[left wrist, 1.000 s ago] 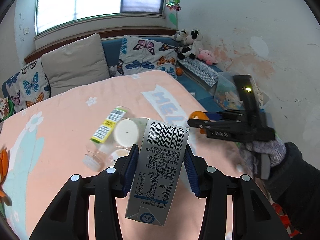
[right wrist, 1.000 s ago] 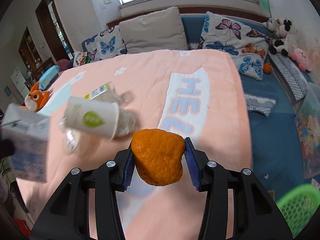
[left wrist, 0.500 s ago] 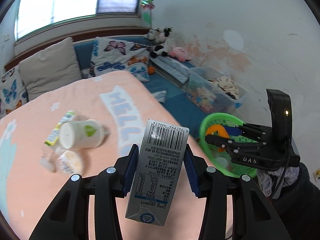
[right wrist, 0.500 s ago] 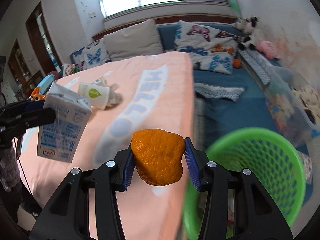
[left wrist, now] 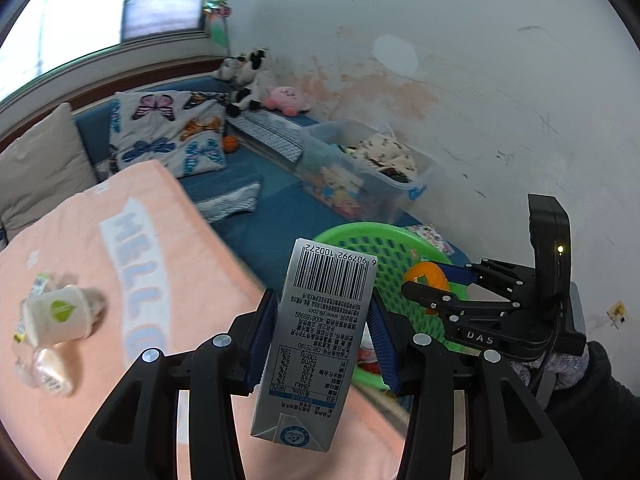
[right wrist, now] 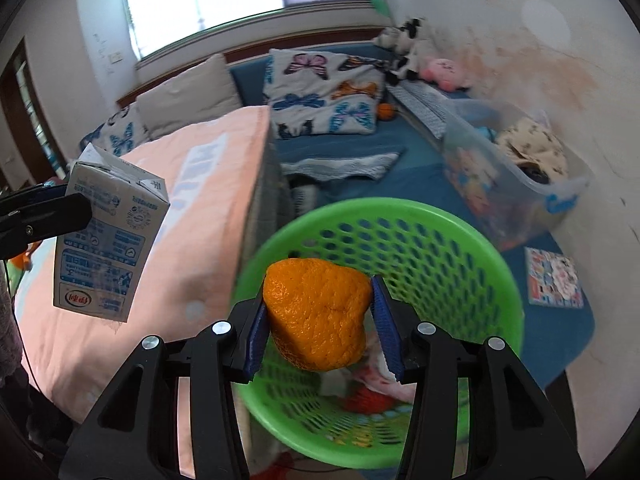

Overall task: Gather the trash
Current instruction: 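Carry the milk carton and orange piece over the green basket with both tools, then open both tools to drop the carton and orange piece into the basket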

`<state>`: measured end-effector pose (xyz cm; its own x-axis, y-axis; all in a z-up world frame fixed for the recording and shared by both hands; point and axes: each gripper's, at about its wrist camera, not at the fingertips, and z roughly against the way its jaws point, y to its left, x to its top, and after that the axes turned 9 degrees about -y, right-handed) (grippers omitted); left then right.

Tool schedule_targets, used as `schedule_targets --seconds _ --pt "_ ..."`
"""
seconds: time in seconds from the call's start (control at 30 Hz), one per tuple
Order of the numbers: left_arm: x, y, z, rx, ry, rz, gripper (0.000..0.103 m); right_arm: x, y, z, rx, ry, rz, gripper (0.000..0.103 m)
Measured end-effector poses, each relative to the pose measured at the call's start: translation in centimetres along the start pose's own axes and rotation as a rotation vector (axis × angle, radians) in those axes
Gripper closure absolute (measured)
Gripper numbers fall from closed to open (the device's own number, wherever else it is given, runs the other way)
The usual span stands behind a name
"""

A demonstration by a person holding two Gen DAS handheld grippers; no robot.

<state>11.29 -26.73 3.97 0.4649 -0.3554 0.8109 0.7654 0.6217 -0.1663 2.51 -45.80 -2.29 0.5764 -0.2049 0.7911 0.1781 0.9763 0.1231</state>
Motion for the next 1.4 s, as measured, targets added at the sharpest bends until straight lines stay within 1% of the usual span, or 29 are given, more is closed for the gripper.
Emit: schedule_targets --seconds 0.07,0.17,0.3,0.53,0.6,0.77,0.83,0.9,0.97,1.1,1.17,1.27,1.4 --pt "0.2 -1.1 -0.9 -0.021 0.005 -0.007 0.059 -0.5 -1.0 0.3 -0.017 -0.002 -0.019 0.052" --pt "0.4 -2.5 -2.0 -0.048 0.015 -0.016 0.059 -1.0 -2.3 0.8 -0.037 -0.013 -0.048 0.045" --pt "0.4 -4.0 -3.5 -0.064 0.028 -0.022 0.059 -1.3 -3.5 1.9 -0.052 -0.035 -0.074 0.039" --pt "0.6 -5.4 -6.0 -0.087 0.047 0.0 0.059 -1.9 -4.9 3.7 -0.061 -0.063 -0.114 0.035" --pt "0.4 -5.6 -6.8 -0.089 0.058 0.008 0.058 -2.1 -5.2 4.2 -0.059 -0.069 -0.131 0.034" --pt "-0.5 -5.8 -8.1 -0.096 0.09 0.026 0.058 -2.5 -5.3 4.6 -0.056 -0.076 -0.143 0.034" --pt "-0.7 -5.7 -8.4 -0.094 0.094 0.033 0.052 -2.5 -5.2 4.6 -0.055 -0.074 -0.142 0.033" --pt "-0.8 -5.5 -8.4 -0.101 0.097 0.038 0.05 -2.6 -5.1 4.6 -0.05 -0.072 -0.143 0.033" --pt "-1.0 -5.3 -8.2 -0.101 0.098 0.039 0.046 -2.6 -4.9 4.5 -0.046 -0.071 -0.142 0.033" --pt "-1.2 -4.4 -7.0 -0.069 0.085 0.031 0.045 -2.4 -4.3 4.3 -0.035 -0.07 -0.132 0.033" --pt "-1.3 -3.1 -6.1 -0.041 0.075 0.04 0.045 -2.2 -3.8 4.1 -0.024 -0.069 -0.123 0.033" --pt "-1.5 -1.0 -4.9 0.017 0.067 0.051 0.045 -1.9 -2.9 3.9 -0.009 -0.072 -0.112 0.031" --pt "-1.7 2.7 -2.8 0.093 0.045 0.094 0.045 -1.4 -1.6 3.4 0.014 -0.072 -0.09 0.03"
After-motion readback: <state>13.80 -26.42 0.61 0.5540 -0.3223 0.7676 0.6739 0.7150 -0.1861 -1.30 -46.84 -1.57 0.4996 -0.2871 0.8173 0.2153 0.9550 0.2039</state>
